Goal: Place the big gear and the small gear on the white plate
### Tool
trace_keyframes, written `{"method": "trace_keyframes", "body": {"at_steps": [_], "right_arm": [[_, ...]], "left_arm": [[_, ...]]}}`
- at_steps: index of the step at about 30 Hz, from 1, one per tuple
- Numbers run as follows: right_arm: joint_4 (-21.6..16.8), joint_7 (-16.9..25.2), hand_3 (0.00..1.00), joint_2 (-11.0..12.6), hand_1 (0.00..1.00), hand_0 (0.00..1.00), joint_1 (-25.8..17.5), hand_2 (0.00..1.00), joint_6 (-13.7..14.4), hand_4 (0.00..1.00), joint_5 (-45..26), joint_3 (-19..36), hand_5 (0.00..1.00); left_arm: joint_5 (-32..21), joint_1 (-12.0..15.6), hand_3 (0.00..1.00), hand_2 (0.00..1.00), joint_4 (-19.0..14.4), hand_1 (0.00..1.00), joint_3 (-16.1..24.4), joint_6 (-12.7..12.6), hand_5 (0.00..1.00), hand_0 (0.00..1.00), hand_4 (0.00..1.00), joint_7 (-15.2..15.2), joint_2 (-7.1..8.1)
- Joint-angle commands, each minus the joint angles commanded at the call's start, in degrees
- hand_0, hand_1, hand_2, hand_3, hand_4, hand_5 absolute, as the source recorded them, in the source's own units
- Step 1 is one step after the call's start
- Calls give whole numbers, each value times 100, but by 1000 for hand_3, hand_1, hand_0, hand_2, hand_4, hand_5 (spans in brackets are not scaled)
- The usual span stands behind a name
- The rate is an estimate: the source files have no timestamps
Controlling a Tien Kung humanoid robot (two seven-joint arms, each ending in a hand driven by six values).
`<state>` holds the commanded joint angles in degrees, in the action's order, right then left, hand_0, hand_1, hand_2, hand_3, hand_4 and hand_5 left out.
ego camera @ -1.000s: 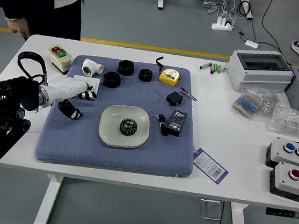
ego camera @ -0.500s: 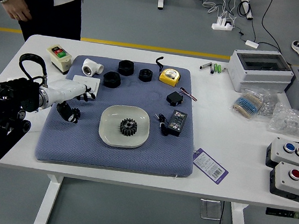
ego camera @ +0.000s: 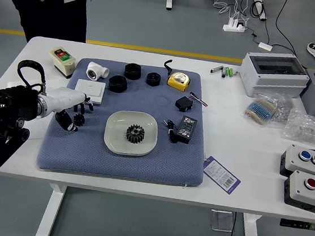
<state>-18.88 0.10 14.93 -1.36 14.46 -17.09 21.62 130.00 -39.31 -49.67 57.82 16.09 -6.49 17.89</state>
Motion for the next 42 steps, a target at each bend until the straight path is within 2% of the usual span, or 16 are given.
{"method": "trace_keyframes", "body": {"at_steps": [11, 12, 17, 18, 23, 24, 29, 30, 36, 42], "right_arm": [[-2, 4, 614, -4, 734, 707, -21, 784, 11, 841, -5, -21, 700], [-2, 5, 614, -4, 734, 707, -20, 783, 11, 841, -6, -22, 699], [-3, 4, 614, -4, 734, 707, -14, 783, 11, 841, -3, -5, 699], [-3, 4, 611, -4, 734, 706, -13, 783, 12, 839, -3, -2, 698], [-4, 2, 611, -1, 734, 706, -5, 783, 12, 839, -1, 10, 698], [-4, 2, 612, -2, 733, 706, -4, 783, 13, 839, -3, 12, 698], [-6, 0, 612, 1, 733, 706, 7, 783, 12, 839, 1, 25, 698], [-6, -1, 611, 1, 734, 707, 9, 782, 12, 838, 1, 23, 698], [-6, -2, 611, 3, 734, 706, 13, 782, 12, 838, 1, 23, 698], [-6, -2, 610, 4, 734, 705, 16, 782, 13, 838, -4, 21, 698]], "left_arm": [[0, -21, 636, 555, 149, 504, 15, -158, 2, 438, 786, -73, -50], [0, -28, 586, 522, 157, 470, 15, -159, 2, 401, 705, -71, -56], [0, -49, 586, 522, 172, 470, 1, -145, 2, 401, 705, -62, -71], [0, -50, 553, 503, 183, 448, -1, -145, 2, 390, 657, -64, -76], [0, -60, 553, 503, 250, 448, -21, -132, 2, 390, 657, -62, -88], [0, -62, 541, 495, 258, 438, -27, -129, 2, 381, 621, -61, -88], [0, -70, 541, 495, 235, 438, -29, -106, 2, 381, 621, -48, -80], [0, -71, 499, 436, 220, 371, -23, -102, 2, 328, 619, -46, -76], [0, -64, 488, 421, 184, 360, 7, -79, 2, 321, 630, -30, -56], [0, -50, 484, 417, 2, 357, 63, -62, 2, 319, 634, -15, -30]]}}
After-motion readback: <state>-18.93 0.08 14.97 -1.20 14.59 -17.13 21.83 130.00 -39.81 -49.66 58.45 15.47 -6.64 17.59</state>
